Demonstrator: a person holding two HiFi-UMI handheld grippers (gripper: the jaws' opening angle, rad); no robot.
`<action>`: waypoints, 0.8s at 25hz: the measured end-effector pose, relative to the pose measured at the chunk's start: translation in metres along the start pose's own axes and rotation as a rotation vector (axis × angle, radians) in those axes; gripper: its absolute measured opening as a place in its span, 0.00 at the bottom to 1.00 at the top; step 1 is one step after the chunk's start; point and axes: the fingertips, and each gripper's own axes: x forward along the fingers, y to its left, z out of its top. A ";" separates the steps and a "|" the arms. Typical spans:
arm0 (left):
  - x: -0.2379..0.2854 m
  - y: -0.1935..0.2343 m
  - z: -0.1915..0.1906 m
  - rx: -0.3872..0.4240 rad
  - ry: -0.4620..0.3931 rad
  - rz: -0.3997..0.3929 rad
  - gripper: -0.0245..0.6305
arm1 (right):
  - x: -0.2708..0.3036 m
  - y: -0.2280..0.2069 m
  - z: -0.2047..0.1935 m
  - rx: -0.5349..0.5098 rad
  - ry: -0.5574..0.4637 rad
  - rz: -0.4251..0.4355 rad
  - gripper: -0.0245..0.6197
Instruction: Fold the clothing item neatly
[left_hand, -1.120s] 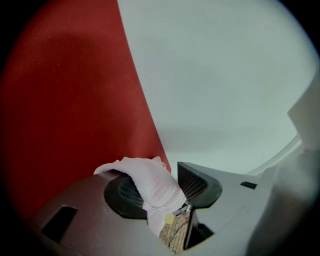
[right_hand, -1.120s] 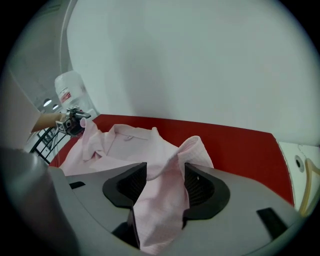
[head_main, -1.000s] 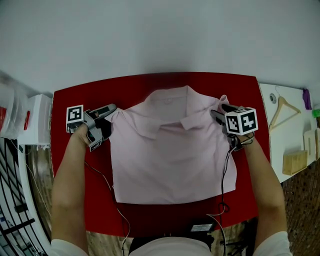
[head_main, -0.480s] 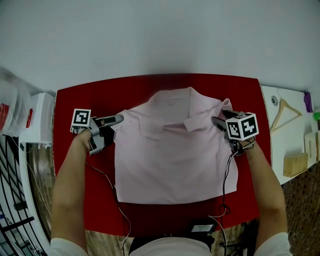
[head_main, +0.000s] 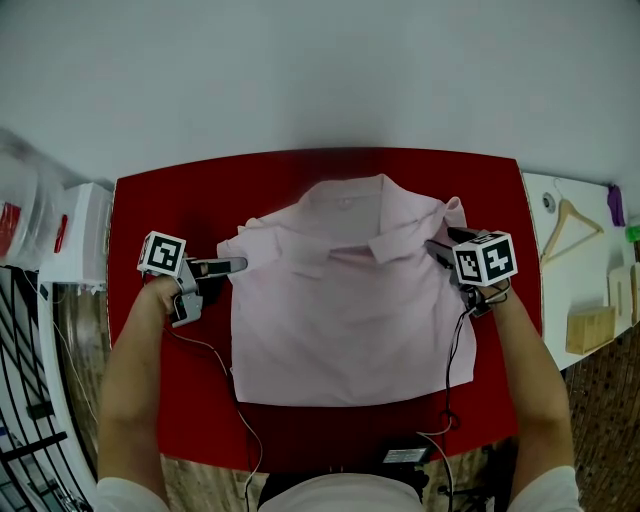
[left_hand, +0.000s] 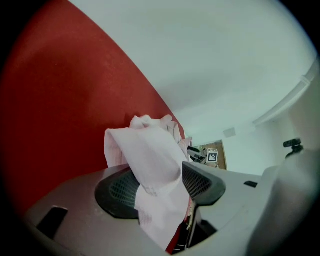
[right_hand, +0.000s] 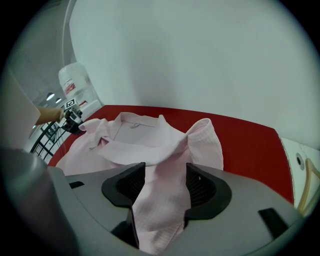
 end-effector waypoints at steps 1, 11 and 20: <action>-0.002 -0.001 -0.002 0.013 0.005 0.001 0.41 | -0.001 0.000 -0.001 0.001 0.000 -0.001 0.40; -0.023 0.013 -0.010 0.676 0.083 0.393 0.43 | -0.011 0.017 -0.001 -0.030 -0.032 0.016 0.40; -0.030 0.002 0.012 1.160 -0.019 0.708 0.43 | -0.027 0.048 0.007 -0.342 -0.096 -0.034 0.40</action>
